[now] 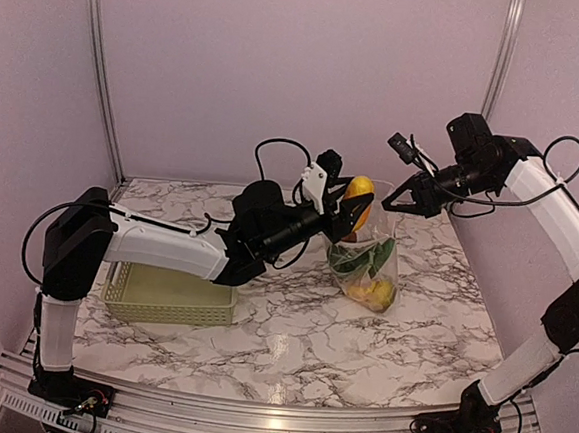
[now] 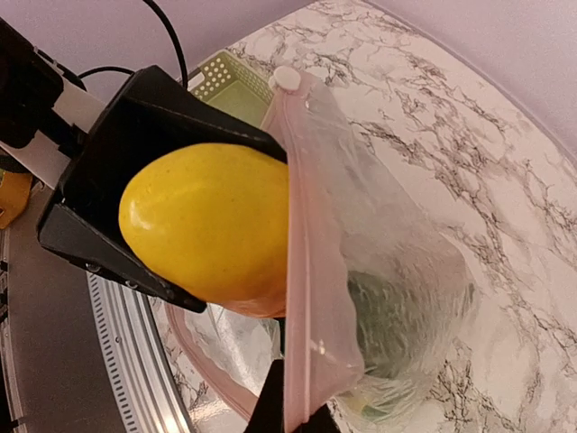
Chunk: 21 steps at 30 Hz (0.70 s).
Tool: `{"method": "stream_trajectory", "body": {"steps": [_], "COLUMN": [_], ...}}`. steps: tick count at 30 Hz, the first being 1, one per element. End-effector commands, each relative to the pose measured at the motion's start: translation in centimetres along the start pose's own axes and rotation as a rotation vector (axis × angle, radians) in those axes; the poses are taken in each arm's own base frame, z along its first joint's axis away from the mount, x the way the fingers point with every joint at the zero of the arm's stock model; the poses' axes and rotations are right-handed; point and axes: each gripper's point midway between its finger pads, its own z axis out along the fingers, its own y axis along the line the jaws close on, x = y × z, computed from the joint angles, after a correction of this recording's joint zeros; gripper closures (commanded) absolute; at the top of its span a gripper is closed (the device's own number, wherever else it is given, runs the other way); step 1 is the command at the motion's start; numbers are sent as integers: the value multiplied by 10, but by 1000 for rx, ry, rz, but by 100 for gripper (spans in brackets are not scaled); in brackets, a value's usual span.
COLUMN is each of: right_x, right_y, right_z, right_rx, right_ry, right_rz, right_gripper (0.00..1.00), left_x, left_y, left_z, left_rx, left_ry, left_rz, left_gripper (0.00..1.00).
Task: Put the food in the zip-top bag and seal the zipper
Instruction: Place the fake fruit in the zipper food storage bag.
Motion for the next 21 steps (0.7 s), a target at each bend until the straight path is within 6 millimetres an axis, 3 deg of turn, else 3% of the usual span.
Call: {"method": "stream_trajectory", "body": {"steps": [1, 5, 8, 11, 16, 21], "right_x": [-17, -18, -17, -18, -19, -17], "right_y": [22, 22, 20, 18, 15, 14], "right_z": [-13, -12, -10, -9, -6, -5], "right_rx": [-46, -47, -48, -51, -54, -55], "right_ry": [-56, -57, -54, -53, -51, -46], "right_rz": [-66, -67, -62, -58, -54, -57], "right_gripper": [100, 100, 100, 100, 100, 100], "left_x": [9, 30, 27, 12, -31, -100], "left_y": [13, 22, 23, 25, 12, -10], "left_z": [13, 18, 18, 17, 11, -13], "left_rx": [-93, -142, -144, -155, -101, -22], "left_ry": [17, 94, 110, 104, 60, -25], "left_rz": [65, 102, 108, 114, 122, 107], "left_gripper": [81, 41, 29, 21, 14, 12]}}
